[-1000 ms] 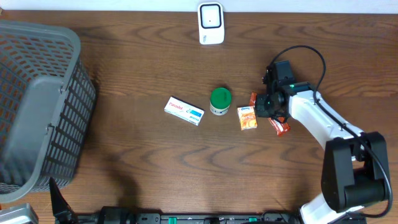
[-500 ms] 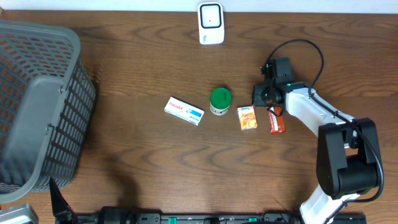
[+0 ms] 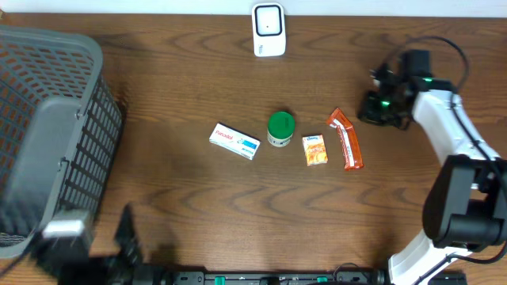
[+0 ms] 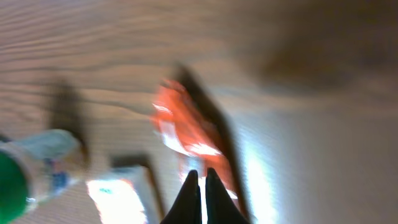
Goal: Scan the item barcode
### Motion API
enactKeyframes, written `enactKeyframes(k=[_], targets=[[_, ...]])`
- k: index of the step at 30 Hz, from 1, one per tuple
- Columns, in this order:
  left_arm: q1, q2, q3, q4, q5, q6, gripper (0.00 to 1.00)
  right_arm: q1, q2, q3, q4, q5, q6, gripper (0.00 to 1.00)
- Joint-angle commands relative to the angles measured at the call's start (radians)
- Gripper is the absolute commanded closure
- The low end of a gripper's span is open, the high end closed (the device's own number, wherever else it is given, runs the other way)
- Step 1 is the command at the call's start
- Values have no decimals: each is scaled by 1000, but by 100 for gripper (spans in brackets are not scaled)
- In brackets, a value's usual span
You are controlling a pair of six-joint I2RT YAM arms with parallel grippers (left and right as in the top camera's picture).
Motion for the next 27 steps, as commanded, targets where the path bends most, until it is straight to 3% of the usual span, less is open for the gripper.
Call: enactKeyframes(k=[1,6,13,22,27], targets=[[6,118,-31,8,163,-57,14,-64,-16,-9,-85,44,-18,99],[6,214,-31,23,193,-85,14,-64,-16,-107,-89,108,29,99],[6,246,-31,20,193,-90,14,-45,-16,-324,61,105,69,99],[6,246,-31,19,192,-90,14,76,-16,-410,62,-187,30,99],[6,246,-31,10,189,-90,14,202,-16,-410,2,-229,31,99]])
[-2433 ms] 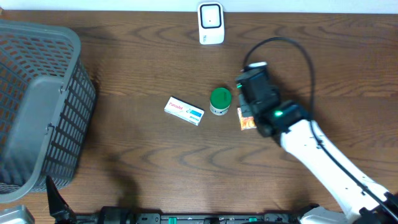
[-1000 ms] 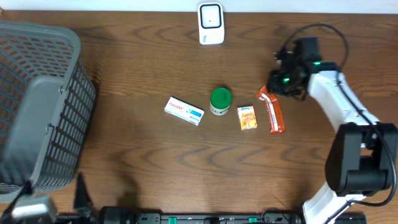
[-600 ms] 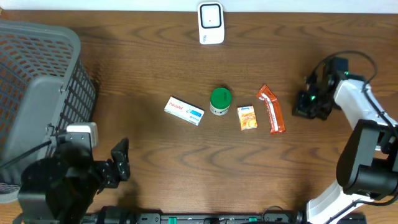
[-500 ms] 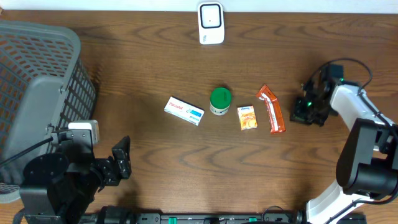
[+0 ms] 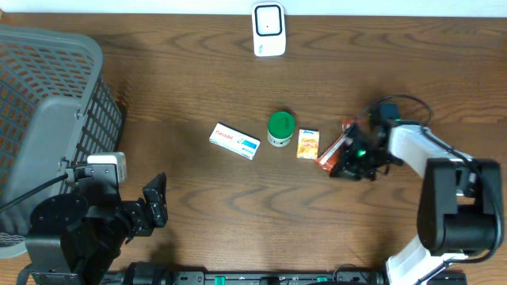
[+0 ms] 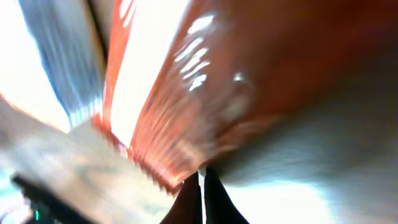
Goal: Scan the item barcode
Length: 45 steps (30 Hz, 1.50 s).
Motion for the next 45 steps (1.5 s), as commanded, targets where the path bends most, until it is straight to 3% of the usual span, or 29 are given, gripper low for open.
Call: enactKeyframes(k=[1,5,9,12,13,15,16,20,30,37,45], targets=[[6,1,5,-8,13,-9,14,78,18,-16,-29,-45,-13,99],[6,1,5,-16,35,-9,14,101,-49,-7,-80,-163,-30,99],[6,4,3,48,256,-9,16,72,-180,34,-94,-204,-72,99],[6,34,-7,147,367,-18,60,12,-303,72,-89,-136,-89,99],[6,49,-10,161,373,-50,67,-8,-321,80,-85,-98,-89,99],[5,102,-23,185,373,-183,92,-65,-345,88,-72,-15,-88,99],[-4,160,-46,196,377,-264,93,-118,-346,88,-58,9,-89,99],[-93,323,-147,359,426,-356,92,-225,-307,88,-26,8,-89,99],[-453,710,-182,883,367,-688,93,-237,-136,88,79,-45,-89,99],[-597,938,-182,1212,375,-795,93,-234,-10,88,149,-275,-126,99],[-621,1174,-182,1398,415,-908,93,-227,1,88,182,-314,-126,99]])
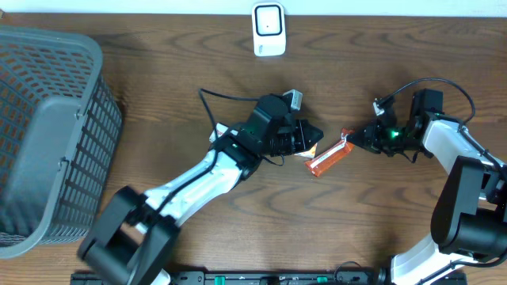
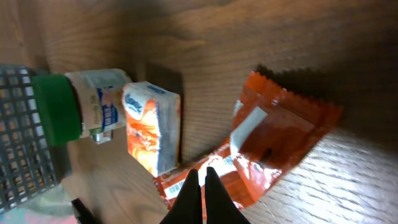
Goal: Scan the item barcode
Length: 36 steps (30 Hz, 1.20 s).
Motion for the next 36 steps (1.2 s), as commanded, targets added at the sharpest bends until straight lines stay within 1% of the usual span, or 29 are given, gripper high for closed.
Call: enactKeyframes(k=[1,4,8,13,15,17,21,25,28,31,36], targets=[[2,102,8,50,35,-82,93,7,7,5,15,-52,-19,99],[-8,164,8,72,43,-91,93,7,7,5,18,-51,-18,99],[-48,231,8,76,20,-143,93,7,7,5,53,-44,12,99],[-71,240,8,90,-9,-150,93,24,7,5,88,-43,27,99],[-82,242,8,88,-30,-154,93,40,7,5,103,-23,59,99],[-93,245,8,75,-61,-157,93,56,7,5,114,20,73,99],[-124,247,8,-8,-193,-157,93,91,7,5,127,68,93,99],[-138,254,8,-24,-243,-158,93,99,7,5,122,84,114,99],[-138,280,8,-23,-252,-166,93,98,7,4,115,107,113,99],[-138,341,8,-11,-251,-217,93,99,9,2,97,132,113,99],[-138,394,8,23,-250,-221,93,99,9,-8,80,156,109,99]])
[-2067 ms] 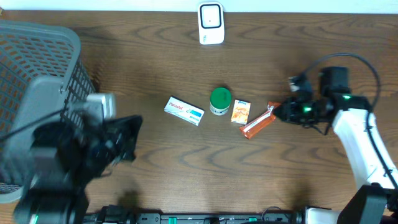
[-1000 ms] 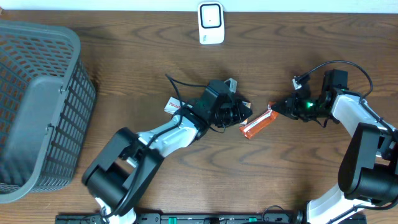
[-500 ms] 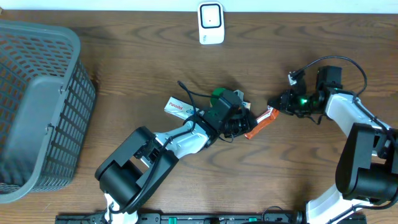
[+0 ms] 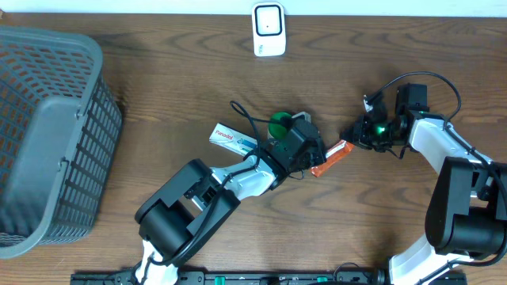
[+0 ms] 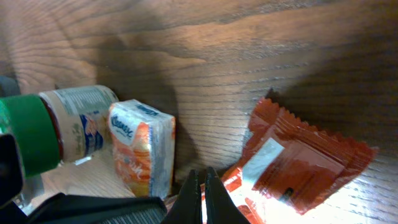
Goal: Scan the item barcode
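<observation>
An orange-red snack packet lies slantwise on the table, white label up. My right gripper is shut, its tips over the packet's edge with nothing seen clamped. My left gripper sits over the packet's lower left end; its jaws are hidden under the black body. The white scanner stands at the far edge.
A green-lidded bottle and an orange tissue pack lie just left of the packet. A white medicine box is further left. A big grey basket fills the left side.
My left gripper has come down from over the tissue pack to the packet's lower left end. The right gripper has shifted a little left. The packet has barely moved.
First the packet lay upright beside the tissue pack, with my right gripper away at the right and the left arm off at the near left. Then the right gripper was at the packet, which was tilted. Later the packet lay slantwise and the left arm reached the middle.
</observation>
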### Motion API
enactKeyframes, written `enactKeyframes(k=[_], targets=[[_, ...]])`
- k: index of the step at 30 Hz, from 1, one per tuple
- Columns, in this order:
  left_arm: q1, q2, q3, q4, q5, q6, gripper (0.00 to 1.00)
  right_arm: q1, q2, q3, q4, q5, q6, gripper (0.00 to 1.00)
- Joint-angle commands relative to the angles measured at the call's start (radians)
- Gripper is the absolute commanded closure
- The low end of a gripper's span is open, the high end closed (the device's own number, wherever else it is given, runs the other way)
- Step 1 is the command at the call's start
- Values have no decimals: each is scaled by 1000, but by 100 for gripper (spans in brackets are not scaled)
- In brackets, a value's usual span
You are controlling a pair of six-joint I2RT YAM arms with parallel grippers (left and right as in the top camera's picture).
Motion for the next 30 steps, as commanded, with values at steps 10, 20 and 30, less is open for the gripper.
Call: enactKeyframes(k=[10,20,30], targets=[[-12,101,-42,-47,28,-85,93,4,13,-86,35,92,3,99],[-89,101,-42,-46,29,-85,93,4,86,-88,60,138,4,99],[-88,101,-45,-134,51,-101,93,-22,87,-80,60,161,3,99]])
